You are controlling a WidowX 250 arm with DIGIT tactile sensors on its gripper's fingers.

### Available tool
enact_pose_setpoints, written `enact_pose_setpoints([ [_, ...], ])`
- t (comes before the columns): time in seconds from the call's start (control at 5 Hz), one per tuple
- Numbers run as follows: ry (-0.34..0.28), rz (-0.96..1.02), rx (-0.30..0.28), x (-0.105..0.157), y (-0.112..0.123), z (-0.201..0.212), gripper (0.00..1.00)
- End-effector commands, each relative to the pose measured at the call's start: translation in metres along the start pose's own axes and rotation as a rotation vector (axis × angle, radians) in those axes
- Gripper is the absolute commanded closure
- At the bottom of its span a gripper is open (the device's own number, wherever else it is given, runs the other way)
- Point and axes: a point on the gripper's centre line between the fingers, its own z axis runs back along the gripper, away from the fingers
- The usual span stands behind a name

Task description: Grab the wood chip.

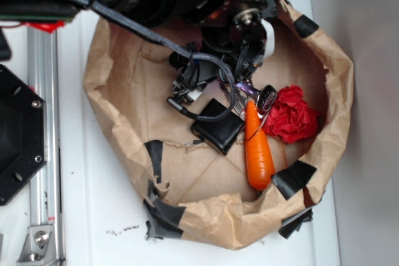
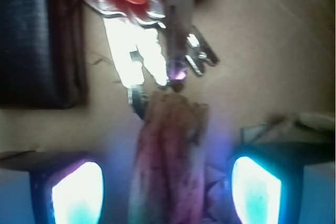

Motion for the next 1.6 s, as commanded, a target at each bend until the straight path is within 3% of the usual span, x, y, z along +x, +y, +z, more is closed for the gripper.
enact_pose_setpoints([
  [0.0, -0.008, 0.007, 0.024, 0.006, -0.007, -0.005, 1.0],
  [0.4, -0.038, 0.015, 0.045, 0.004, -0.011, 0.007, 1.0],
  [0.6, -0.067, 0.108, 0.078, 0.0, -0.013, 0.039, 1.0],
  [0.8, -0.114, 0.266, 0.063, -0.003, -0.021, 0.089, 1.0],
  [1.0, -0.133, 0.464, 0.007, 0.004, -0.028, 0.139, 1.0],
  [1.2, -0.103, 0.662, -0.046, 0.016, -0.033, 0.176, 1.0],
  [1.4, -0.093, 0.723, -0.018, 0.024, -0.034, 0.175, 1.0],
])
